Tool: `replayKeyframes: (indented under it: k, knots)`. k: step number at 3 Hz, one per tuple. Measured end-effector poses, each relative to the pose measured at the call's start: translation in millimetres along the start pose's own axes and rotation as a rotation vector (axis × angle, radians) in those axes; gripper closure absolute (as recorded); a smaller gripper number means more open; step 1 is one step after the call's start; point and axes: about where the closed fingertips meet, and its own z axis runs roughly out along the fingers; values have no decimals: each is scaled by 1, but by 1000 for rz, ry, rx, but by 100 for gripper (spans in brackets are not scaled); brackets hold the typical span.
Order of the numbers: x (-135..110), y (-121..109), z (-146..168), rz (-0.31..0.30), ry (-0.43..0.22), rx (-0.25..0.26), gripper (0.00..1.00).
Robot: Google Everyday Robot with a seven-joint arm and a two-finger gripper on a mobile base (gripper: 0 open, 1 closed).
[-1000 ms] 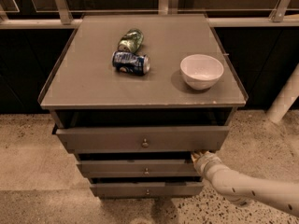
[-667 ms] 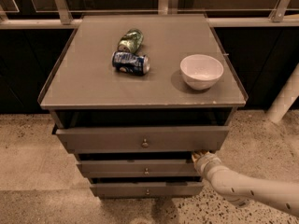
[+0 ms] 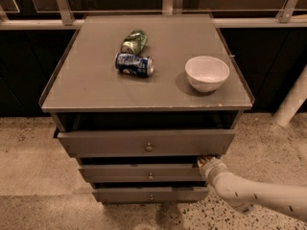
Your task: Open middle drawer
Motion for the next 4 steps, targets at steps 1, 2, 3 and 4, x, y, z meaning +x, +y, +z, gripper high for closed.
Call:
replayKeyframes:
  k: [1, 2, 3, 4]
  knots:
    - [4, 0, 9, -10, 25, 1, 100]
    - [4, 1, 10, -9, 30, -2, 100]
    - [10, 2, 6, -11, 97, -41, 100]
    - [12, 3, 2, -15, 136, -66, 100]
